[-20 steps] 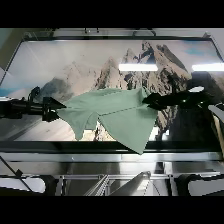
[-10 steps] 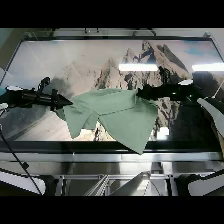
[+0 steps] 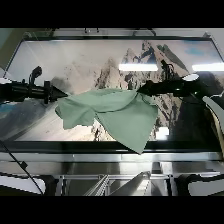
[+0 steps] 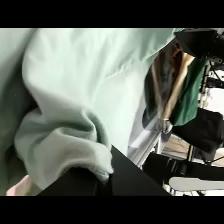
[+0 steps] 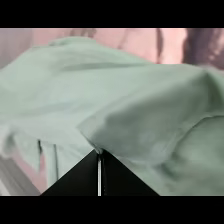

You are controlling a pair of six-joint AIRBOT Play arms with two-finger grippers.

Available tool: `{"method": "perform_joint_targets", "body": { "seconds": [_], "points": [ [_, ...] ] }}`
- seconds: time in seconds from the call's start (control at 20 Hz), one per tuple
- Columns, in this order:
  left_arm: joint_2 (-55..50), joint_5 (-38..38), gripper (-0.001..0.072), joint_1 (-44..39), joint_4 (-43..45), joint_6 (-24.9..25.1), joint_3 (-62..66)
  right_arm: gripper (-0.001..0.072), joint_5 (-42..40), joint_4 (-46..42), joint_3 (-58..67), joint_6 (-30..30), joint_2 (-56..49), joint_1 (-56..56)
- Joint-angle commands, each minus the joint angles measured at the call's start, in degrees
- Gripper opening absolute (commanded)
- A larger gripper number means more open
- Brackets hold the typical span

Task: Fold the shirts.

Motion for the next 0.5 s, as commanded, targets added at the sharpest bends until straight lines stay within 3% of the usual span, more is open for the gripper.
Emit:
{"method": "perform_joint_targets", "body": {
  "seconds": [0.0, 0.1, 0.25, 0.45],
  "points": [
    [4.3, -1.9, 0.0022, 2.1, -3.3, 0.4, 0.2, 0.0019, 2.3, -0.7, 0.1, -0.9, 7.2, -0.1],
    [9.6, -5.6, 0.0022, 3.9, -12.3, 2.8, 0.2, 0.0019, 2.3, -0.6, 0.1, -1.8, 13.9, -0.5],
    [21.2, -12.6, 0.0022, 7.1, -34.9, 3.8, 2.7, 0.0019, 1.3, -0.6, 0.6, -4.4, 29.7, -2.8],
    [37.6, -8.2, 0.0025, 12.3, -41.7, 0.1, 17.0, 0.0018, -7.5, -1.8, 3.5, -7.1, 54.2, -6.3]
  ]
}}
